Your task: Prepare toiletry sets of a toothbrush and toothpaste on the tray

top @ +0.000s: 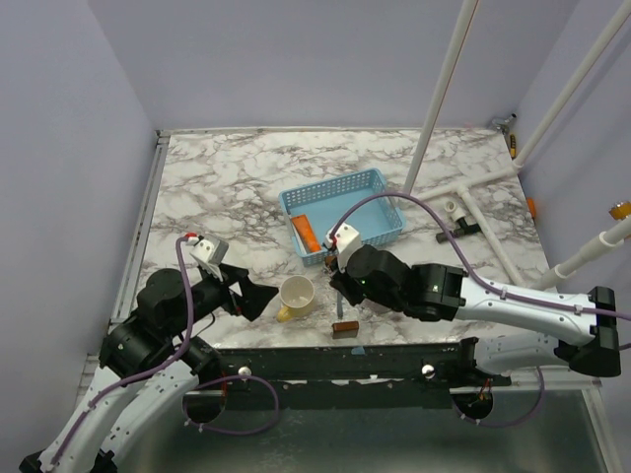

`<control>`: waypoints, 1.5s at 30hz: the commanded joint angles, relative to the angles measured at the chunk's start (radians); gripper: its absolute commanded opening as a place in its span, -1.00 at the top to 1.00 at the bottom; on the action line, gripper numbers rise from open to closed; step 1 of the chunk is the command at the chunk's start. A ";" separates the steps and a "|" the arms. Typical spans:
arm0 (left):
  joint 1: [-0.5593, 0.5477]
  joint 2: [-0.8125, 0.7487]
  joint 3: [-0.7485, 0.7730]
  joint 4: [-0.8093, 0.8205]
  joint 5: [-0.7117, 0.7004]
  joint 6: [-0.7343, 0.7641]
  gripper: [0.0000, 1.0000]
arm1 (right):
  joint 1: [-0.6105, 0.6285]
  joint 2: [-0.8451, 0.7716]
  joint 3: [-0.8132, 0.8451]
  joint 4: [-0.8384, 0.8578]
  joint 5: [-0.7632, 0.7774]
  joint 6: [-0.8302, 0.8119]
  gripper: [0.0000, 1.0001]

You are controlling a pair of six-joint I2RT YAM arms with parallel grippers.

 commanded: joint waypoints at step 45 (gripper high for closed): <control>-0.002 0.004 -0.022 0.023 -0.004 -0.002 -0.97 | 0.007 0.135 0.002 -0.061 0.179 0.244 0.59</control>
